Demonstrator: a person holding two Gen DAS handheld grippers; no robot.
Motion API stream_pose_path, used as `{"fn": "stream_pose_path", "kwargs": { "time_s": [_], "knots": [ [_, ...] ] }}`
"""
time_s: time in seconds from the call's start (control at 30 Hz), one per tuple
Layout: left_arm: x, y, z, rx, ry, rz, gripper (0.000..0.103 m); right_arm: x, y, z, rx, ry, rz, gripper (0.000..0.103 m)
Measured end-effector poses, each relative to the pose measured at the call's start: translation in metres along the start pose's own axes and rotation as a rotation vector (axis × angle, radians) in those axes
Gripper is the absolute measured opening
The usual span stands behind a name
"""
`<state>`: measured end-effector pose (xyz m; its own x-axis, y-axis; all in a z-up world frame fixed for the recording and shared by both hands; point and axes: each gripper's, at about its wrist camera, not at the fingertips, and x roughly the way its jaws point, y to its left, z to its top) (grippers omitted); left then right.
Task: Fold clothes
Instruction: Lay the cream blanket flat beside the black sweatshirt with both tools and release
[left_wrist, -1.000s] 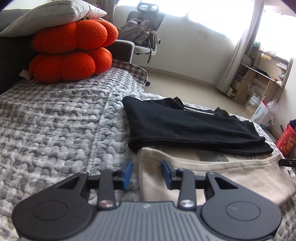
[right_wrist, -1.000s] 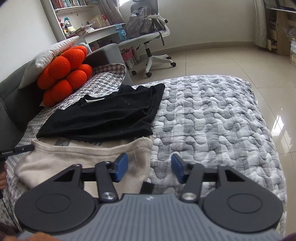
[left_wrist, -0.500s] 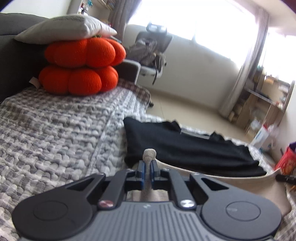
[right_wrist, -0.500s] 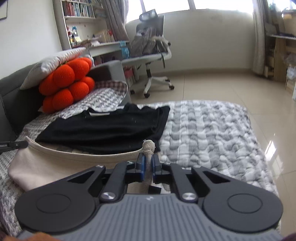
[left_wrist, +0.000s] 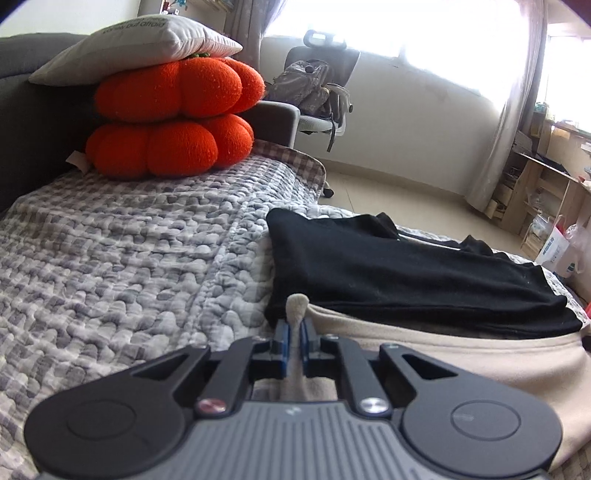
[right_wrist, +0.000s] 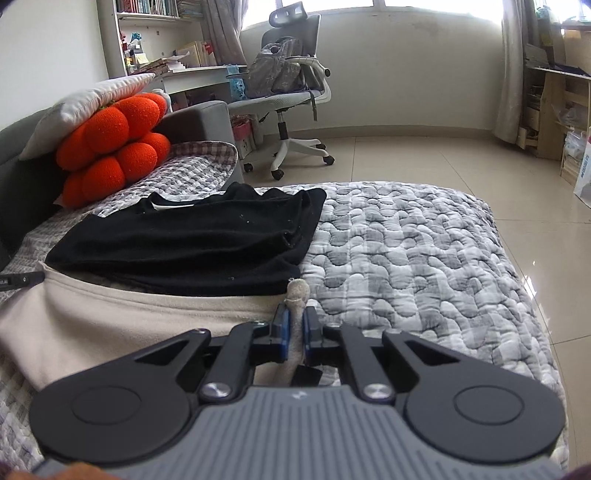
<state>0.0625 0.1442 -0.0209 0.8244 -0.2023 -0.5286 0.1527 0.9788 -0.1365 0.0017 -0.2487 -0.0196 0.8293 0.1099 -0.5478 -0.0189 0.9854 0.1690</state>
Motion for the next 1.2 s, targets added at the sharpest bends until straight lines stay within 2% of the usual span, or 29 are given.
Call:
{"fn": "stream_pose_path", "kwargs": {
  "time_s": [0.1,0.37,0.47,0.57,0.7,0.77,0.8,0.9,0.97,1.0,1.03,1.13,1.2],
  "knots": [
    [-0.009,-0.001,0.000,-0.007,-0.032,-0.006,0.007,-0.007,0.001,0.001,0.004,-0.024,0.004,0.008],
    [-0.048,-0.003,-0.005,-0.007,-0.213,0.005,0.006,-0.052,0.021,0.003,-0.087,-0.230,-0.022,0.008],
    [-0.054,-0.004,-0.003,-0.020,-0.255,0.004,0.007,-0.058,0.024,0.002,-0.120,-0.285,-0.045,0.008],
    [-0.042,-0.008,-0.002,-0.001,-0.206,0.022,0.007,-0.049,0.021,0.005,-0.120,-0.263,-0.056,0.008],
    [-0.014,-0.014,-0.006,0.048,-0.079,0.072,0.007,-0.016,0.016,0.001,-0.109,-0.131,-0.074,0.008],
    [-0.005,-0.014,-0.009,0.057,-0.040,0.084,0.008,-0.003,0.016,-0.003,-0.112,-0.070,-0.087,0.008],
    [-0.005,-0.015,-0.009,0.059,-0.035,0.088,0.010,0.001,0.016,-0.004,-0.109,-0.053,-0.088,0.010],
    [-0.014,-0.013,-0.007,0.036,-0.044,0.097,0.018,-0.003,0.017,0.000,-0.099,-0.048,-0.094,0.025],
    [-0.023,-0.014,-0.005,0.027,-0.067,0.102,0.021,-0.011,0.019,0.003,-0.090,-0.063,-0.106,0.041],
    [-0.029,-0.016,-0.004,0.024,-0.080,0.095,0.021,-0.016,0.022,0.004,-0.093,-0.080,-0.106,0.052],
    [-0.033,-0.020,-0.003,0.030,-0.086,0.074,0.022,-0.021,0.026,0.004,-0.105,-0.101,-0.101,0.056],
    [-0.043,-0.032,-0.001,0.052,-0.099,0.010,0.022,-0.028,0.045,0.006,-0.151,-0.137,-0.056,0.056],
    [-0.044,-0.050,-0.003,0.113,-0.078,-0.057,0.023,-0.028,0.059,0.006,-0.166,-0.135,0.008,0.056]
  ]
}}
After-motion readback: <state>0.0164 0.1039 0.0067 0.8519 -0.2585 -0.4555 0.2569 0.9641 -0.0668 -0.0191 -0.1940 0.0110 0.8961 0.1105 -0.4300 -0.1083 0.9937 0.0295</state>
